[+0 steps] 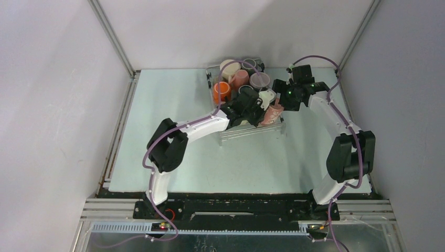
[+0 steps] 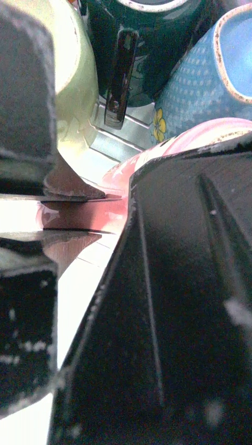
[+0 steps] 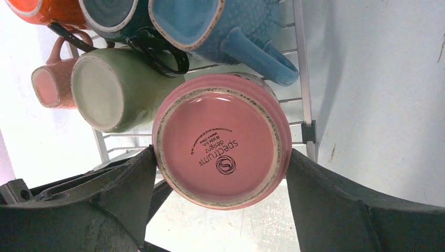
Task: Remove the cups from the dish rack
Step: Unload the cup from the dish rack.
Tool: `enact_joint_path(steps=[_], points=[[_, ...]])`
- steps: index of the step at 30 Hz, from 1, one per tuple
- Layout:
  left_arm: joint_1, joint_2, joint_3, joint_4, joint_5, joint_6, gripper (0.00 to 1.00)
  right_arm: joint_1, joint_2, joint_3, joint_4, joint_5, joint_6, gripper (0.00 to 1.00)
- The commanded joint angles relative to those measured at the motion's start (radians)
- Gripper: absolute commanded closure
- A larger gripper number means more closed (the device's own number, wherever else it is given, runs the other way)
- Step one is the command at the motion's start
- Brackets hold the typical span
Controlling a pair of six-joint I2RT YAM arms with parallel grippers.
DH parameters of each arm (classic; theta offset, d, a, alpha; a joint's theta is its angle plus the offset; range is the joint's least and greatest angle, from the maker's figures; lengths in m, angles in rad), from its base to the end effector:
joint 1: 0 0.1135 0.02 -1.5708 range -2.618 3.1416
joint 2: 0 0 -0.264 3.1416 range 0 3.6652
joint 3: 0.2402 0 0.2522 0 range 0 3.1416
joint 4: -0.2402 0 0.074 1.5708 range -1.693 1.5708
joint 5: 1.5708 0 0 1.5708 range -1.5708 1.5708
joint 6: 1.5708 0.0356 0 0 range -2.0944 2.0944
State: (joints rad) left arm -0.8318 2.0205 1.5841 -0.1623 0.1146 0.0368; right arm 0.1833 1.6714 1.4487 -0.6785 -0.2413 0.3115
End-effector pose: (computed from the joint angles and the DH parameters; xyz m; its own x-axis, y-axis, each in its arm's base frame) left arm 0.3152 -0.3520 0.2405 -0.3500 0.4383 -0.8279 0.8114 0.5836 -0.0340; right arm 0.3584 0.0751 0.2955 -0.8328 0.1483 -0.5334 -0.0710 0.9269 0.3686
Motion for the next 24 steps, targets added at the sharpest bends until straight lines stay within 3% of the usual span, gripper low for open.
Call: enact_joint_path(steps=[1, 16, 24], points=[[-0.004, -0.120, -0.009, 0.097, -0.006, 0.018, 1.00, 0.016, -0.086, 0.058, -0.010, -0.046, 0.031, 0.45], [-0.003, -0.244, -0.093, 0.157, 0.054, -0.010, 1.00, 0.051, -0.159, 0.073, -0.062, 0.010, 0.060, 0.40], [-0.003, -0.330, -0.181, 0.211, 0.066, -0.043, 1.00, 0.092, -0.196, 0.071, -0.076, 0.034, 0.074, 0.22]])
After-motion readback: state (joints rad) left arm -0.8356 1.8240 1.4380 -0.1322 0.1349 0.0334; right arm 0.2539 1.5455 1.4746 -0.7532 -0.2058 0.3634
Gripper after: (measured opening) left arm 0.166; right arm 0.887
